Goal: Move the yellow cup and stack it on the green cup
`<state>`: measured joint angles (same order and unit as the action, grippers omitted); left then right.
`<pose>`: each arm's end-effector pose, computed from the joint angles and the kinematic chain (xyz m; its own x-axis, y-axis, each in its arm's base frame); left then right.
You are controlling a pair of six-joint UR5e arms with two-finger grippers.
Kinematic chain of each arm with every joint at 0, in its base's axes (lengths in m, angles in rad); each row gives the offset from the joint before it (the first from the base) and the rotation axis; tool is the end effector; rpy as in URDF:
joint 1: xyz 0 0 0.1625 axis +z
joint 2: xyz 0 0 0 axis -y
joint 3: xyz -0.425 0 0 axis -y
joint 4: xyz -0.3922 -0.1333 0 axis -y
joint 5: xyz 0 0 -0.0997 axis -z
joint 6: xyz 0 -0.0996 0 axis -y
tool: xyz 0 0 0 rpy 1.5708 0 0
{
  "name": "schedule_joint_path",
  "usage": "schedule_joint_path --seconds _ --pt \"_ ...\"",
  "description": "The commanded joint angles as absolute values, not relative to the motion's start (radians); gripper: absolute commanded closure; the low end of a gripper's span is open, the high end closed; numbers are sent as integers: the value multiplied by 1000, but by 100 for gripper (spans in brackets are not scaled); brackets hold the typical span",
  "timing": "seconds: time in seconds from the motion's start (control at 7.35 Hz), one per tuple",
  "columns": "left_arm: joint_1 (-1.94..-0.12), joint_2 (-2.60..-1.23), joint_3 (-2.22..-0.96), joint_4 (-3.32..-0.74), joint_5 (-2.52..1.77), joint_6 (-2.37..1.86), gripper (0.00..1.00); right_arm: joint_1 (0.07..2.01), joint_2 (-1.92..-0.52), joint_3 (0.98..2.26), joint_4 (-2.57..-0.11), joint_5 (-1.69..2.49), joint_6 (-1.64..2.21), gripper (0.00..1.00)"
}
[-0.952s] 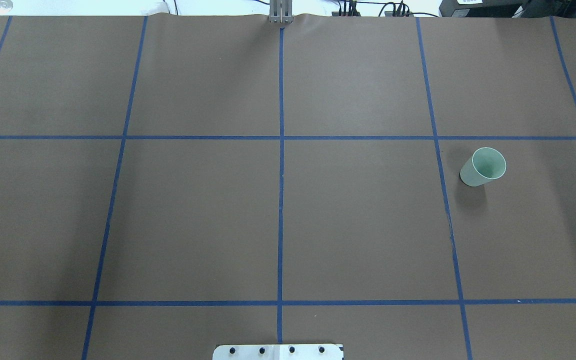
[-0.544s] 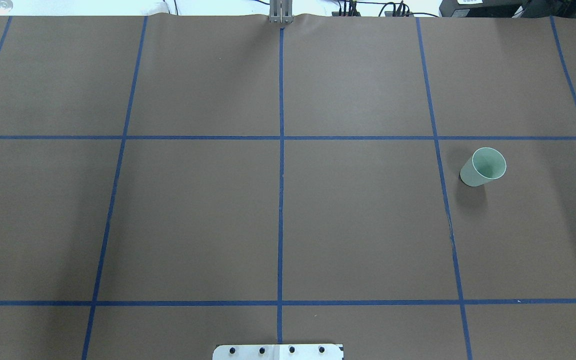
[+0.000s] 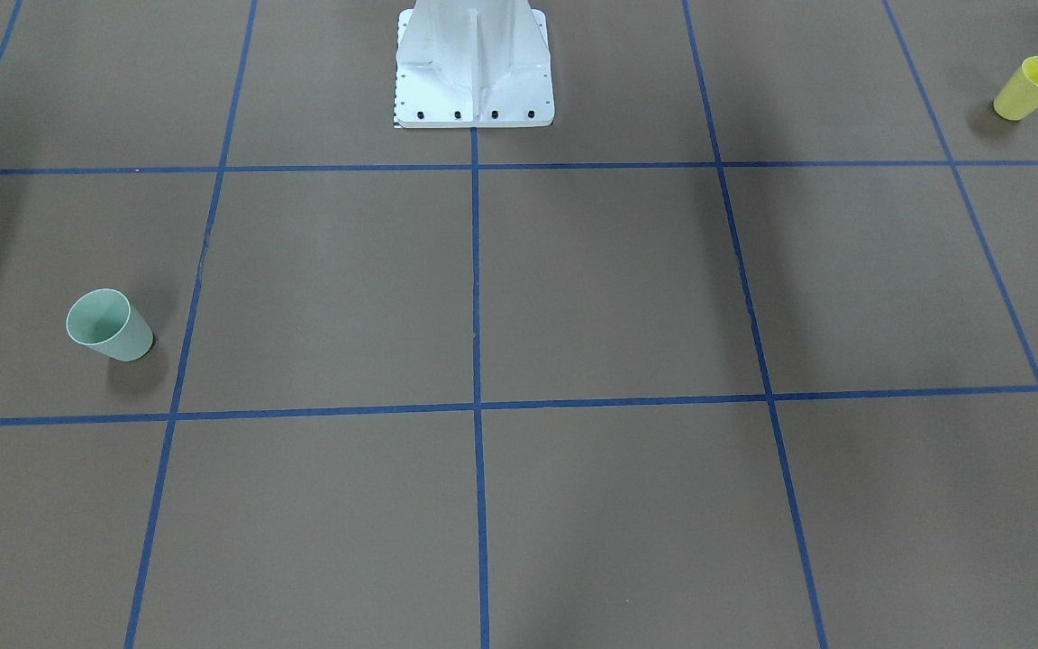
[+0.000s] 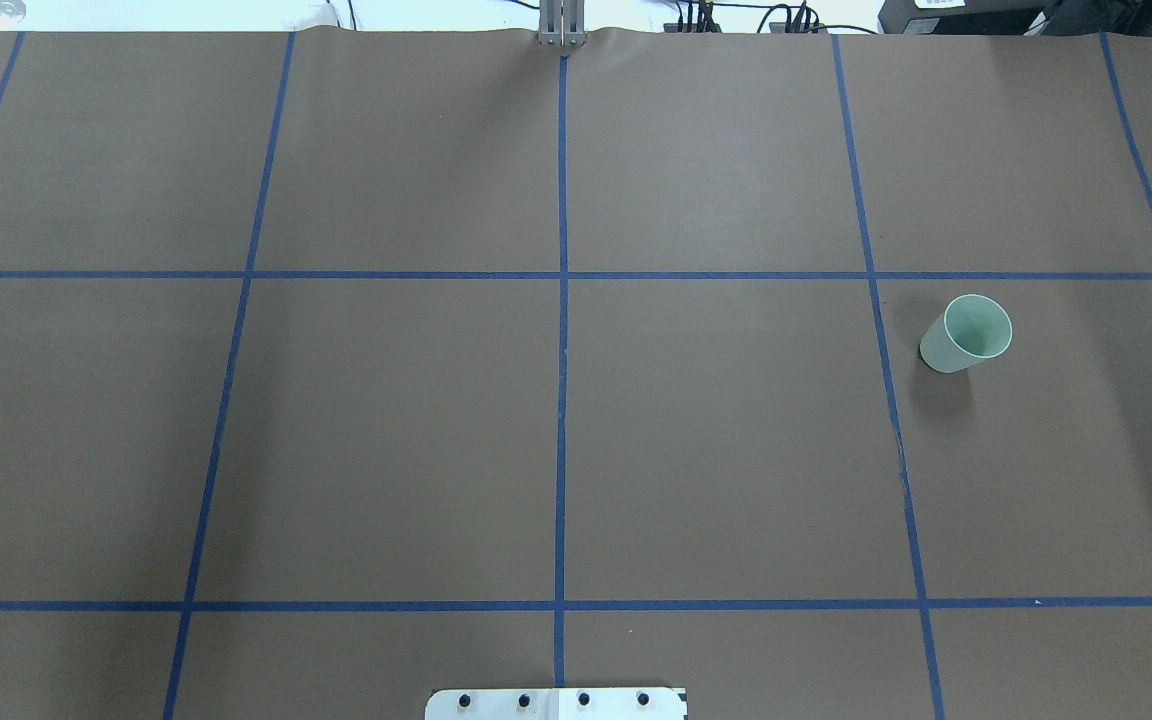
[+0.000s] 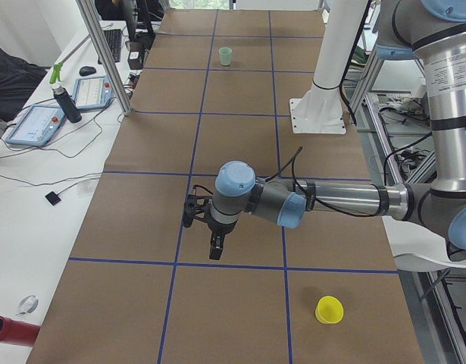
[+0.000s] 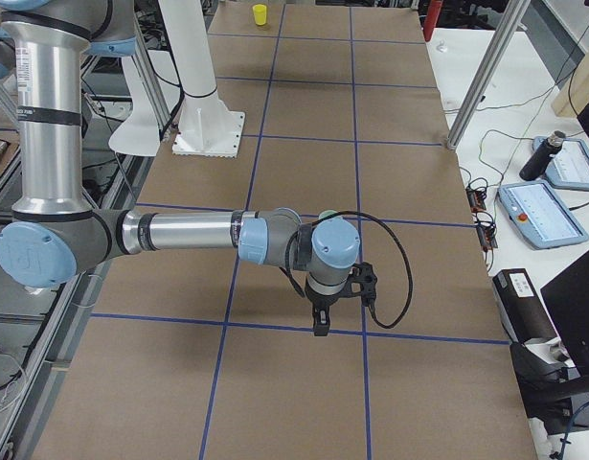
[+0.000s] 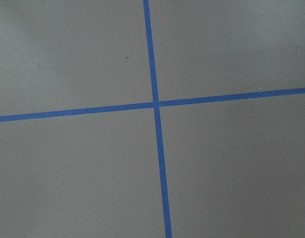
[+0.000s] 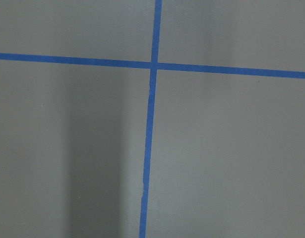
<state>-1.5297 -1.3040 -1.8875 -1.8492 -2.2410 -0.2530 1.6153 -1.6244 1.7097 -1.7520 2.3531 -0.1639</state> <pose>-0.0550 -0.4018 0.5946 0.7599 -0.0118 -0.6500 0.1563 0.9738 0.1650 0.0835 -0.4572 0.6333 0.7034 -0.0646 0.7079 0.0714 0.9972 0.0200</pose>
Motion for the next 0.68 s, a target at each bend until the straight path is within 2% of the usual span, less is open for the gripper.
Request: schedule_joint_path --seconds 0.0,0.27,0.54 --pt "-1522 -1200 -2094 -1698 -2125 -304 0 1615 -1617 1723 -1752 2349 -164 1" --pt "-1519 -1173 -2294 -1425 -2059 -360 0 1614 -1615 1799 -1759 2338 -164 1" --pt "-1432 -1142 -2344 -1394 -1976 -592 0 1614 -1618 1825 -1759 2344 -164 1"
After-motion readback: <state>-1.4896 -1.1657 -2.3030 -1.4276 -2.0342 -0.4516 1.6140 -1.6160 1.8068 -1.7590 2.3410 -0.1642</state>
